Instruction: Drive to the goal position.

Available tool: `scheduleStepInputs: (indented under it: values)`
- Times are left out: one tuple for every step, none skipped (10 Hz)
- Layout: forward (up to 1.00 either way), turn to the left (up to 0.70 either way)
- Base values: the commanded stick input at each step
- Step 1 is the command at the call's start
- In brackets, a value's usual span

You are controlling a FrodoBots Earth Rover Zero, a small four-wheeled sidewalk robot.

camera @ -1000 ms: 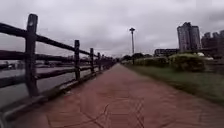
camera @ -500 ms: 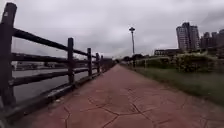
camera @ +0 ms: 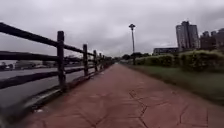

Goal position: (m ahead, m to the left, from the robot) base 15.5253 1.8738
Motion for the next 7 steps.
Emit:
scheduleStepInputs:
  values:
    - [1.0,0.0]
    - [1.0,0.0]
    - [1.0,0.0]
    - [1.0,0.0]
    - [1.0,0.0]
    - [1.0,0.0]
    - [1.0,0.0]
